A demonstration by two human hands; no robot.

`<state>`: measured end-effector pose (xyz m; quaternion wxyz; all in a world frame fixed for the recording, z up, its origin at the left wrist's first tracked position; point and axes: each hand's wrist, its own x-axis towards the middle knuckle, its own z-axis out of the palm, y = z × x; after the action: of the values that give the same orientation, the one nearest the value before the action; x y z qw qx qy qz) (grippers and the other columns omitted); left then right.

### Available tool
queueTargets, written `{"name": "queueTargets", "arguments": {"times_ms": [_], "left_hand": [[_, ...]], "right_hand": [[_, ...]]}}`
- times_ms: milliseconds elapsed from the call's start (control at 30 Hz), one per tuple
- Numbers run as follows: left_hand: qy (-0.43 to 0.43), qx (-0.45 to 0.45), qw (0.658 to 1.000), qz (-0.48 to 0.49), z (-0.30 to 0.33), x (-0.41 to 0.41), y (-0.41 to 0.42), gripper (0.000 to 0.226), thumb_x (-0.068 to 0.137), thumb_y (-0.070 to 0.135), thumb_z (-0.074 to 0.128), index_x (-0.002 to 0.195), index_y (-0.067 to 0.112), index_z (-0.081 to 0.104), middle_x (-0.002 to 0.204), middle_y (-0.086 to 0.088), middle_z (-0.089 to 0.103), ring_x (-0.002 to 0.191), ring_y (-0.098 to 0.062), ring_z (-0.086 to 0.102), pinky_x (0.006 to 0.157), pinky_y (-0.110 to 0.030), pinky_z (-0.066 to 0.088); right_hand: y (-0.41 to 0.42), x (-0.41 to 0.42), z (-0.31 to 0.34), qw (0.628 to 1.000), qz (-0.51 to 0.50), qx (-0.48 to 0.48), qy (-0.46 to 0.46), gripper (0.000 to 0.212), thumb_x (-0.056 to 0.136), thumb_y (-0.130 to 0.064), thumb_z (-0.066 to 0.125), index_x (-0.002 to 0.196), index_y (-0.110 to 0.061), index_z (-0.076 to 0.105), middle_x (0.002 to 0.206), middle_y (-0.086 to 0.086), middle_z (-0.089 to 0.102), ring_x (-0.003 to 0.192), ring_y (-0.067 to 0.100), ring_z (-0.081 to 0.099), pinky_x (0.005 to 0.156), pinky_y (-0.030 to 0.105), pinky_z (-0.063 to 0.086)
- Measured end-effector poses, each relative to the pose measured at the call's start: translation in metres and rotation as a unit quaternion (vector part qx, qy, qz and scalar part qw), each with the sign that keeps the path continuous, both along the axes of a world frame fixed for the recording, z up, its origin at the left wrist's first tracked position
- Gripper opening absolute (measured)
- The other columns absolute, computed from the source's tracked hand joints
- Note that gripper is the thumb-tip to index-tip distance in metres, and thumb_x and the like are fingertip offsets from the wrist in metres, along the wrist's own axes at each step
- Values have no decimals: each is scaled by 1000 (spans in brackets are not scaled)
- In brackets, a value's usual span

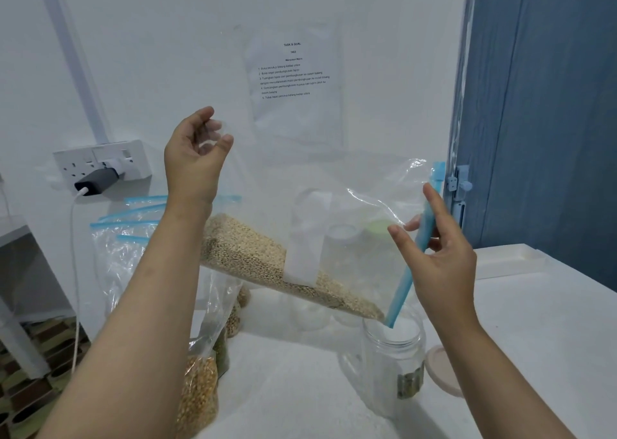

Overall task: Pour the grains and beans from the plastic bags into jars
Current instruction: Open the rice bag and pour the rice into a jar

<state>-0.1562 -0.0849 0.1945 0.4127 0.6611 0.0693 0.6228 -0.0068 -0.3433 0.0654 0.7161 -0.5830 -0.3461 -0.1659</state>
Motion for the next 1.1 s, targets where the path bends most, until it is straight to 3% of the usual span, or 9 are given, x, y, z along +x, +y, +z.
{"name": "queueTargets", "arguments": {"times_ms": [167, 533, 1100], "left_hand": [[-1, 4, 1000, 3, 3, 2, -1, 40, 88, -1, 68, 122, 15, 57, 99, 6, 61, 91, -2, 56, 84, -17, 45], [5, 7, 1000, 2, 4, 5, -2, 40, 88, 0, 68, 125, 12, 57, 100, 4, 61, 90, 1, 56, 84, -17, 45], [-5, 23, 1000, -12, 16, 14, -7, 39, 86, 0, 69, 121, 12, 58, 98, 2, 61, 88, -1, 56, 81, -16, 45]], "right_hand": [[-1, 0, -2, 1000, 6, 2, -2, 67, 86, -32, 71, 147, -36, 44, 91, -14, 58, 90, 12, 58, 81, 17, 52], [-3, 1, 1, 1000, 7, 15, -12, 67, 88, -22, 73, 146, -36, 43, 87, -10, 58, 83, 5, 56, 78, 12, 47], [-8, 4, 2, 1000, 0, 8, -12, 72, 86, -30, 72, 150, -36, 40, 90, -12, 57, 88, 11, 57, 86, 20, 51]]}}
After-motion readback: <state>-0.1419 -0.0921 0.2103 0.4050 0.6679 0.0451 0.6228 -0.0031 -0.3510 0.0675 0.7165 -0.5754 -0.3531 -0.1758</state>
